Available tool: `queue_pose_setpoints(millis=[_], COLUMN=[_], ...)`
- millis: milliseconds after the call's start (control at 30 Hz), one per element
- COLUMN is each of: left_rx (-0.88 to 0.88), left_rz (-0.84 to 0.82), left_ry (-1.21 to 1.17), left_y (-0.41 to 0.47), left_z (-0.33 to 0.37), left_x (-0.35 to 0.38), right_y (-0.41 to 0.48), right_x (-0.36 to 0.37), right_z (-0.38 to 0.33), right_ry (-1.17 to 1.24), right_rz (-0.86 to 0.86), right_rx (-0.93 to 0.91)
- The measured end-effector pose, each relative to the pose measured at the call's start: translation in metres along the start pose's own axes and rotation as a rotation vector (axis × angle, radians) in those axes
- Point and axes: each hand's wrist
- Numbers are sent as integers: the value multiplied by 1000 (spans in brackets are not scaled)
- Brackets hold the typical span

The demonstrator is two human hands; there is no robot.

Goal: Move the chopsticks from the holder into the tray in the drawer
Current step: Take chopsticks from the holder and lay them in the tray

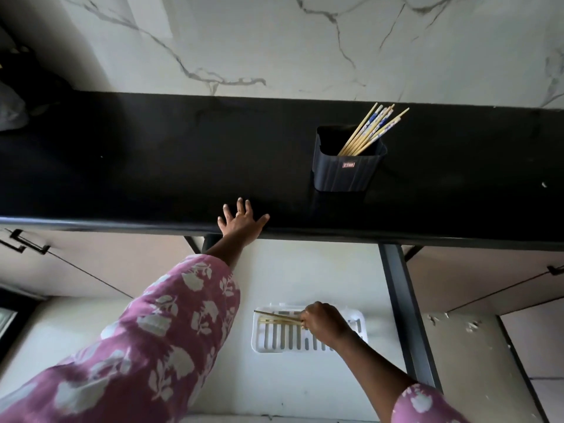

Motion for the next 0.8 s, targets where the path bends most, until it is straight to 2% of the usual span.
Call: queue_pose_setpoints(millis=[67,167,233,400,467,600,667,800], left_rx=[-34,-72,-87,-88,-85,-81,-82,-81], left_rz=[-19,-44,-65,-104,-108,-121,-121,-118], left_ry=[-5,1,14,26,26,28,21,19], left_y=[1,2,4,5,5,5,4,3], left_z=[7,12,12,12,13,14,14,14], left_x=[4,8,6,0,-1,-4,-5,-7], right_y=[-4,-7,-6,2,4,3,5,5], right_x=[13,23,26,24,18,18,32,37], right_z=[0,0,-3,-13,-11,-10,-4,-3], right_ry=[19,-142,-152,35,40,-101,-71,-159], right_rz=[-6,22,-16,-75,-104,-165,-23,46], right_rx=[21,-93,-54,54,33,-63,-115,-143])
Point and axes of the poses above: each hand's wrist, its own y-axis towards the middle knuckle, its own x-axis out of the palm, z = x × y, and after that the axes turned 12 degrees about z, right-handed
